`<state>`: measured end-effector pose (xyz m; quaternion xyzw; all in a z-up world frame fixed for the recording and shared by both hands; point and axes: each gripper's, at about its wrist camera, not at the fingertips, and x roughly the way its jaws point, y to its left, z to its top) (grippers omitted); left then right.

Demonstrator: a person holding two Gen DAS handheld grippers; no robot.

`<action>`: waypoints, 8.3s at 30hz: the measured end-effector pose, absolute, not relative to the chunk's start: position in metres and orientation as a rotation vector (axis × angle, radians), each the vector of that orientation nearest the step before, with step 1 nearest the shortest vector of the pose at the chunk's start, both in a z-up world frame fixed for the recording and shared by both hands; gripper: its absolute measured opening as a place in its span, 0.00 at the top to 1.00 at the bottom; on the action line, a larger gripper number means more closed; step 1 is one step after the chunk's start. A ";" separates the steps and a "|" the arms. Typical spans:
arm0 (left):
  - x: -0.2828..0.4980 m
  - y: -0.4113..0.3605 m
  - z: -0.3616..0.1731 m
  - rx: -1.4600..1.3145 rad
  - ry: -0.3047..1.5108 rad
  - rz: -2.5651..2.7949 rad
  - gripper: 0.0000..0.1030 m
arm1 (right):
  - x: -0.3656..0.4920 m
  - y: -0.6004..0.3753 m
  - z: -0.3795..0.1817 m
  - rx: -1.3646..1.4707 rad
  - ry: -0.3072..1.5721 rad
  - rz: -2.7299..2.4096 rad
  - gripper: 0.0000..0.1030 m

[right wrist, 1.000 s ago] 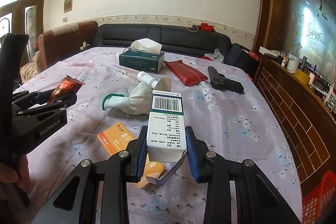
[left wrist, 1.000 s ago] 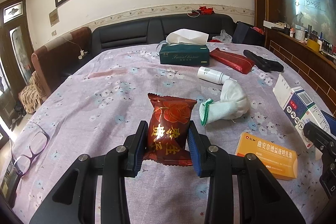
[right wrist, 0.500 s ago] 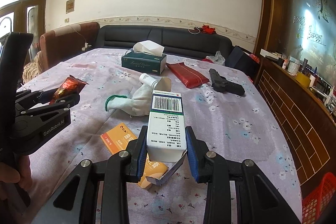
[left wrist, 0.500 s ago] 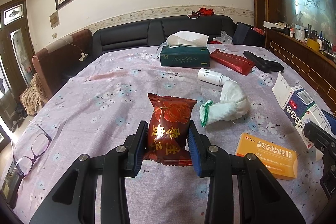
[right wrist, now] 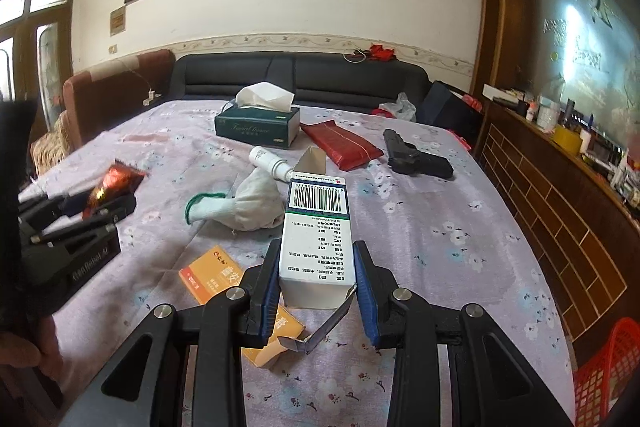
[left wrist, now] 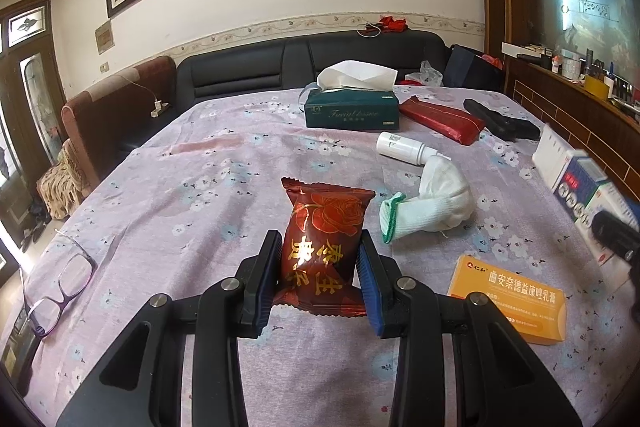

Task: Collect trash
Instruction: 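Lift the candy wrapper and white medicine box above the table, then carry both items over the red wastebasket and open both tools, then swing both open tools back over the table, then grasp the white sock with the left tool while the right tool grasps the orange medicine box, then lift the white sock and orange medicine box above the table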

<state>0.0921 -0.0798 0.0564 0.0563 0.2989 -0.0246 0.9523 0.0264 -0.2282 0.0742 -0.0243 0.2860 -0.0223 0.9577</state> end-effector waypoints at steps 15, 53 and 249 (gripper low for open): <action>0.050 -0.099 0.077 0.112 0.626 -0.195 0.66 | -0.065 -0.282 0.096 0.154 0.645 -0.024 0.65; -0.103 -0.491 0.083 0.246 0.801 -0.959 0.36 | -0.249 -0.605 0.103 0.511 0.557 -0.434 0.56; -0.145 -0.106 0.064 0.084 0.584 -0.313 0.80 | -0.191 -0.243 0.076 0.103 0.617 -0.067 0.49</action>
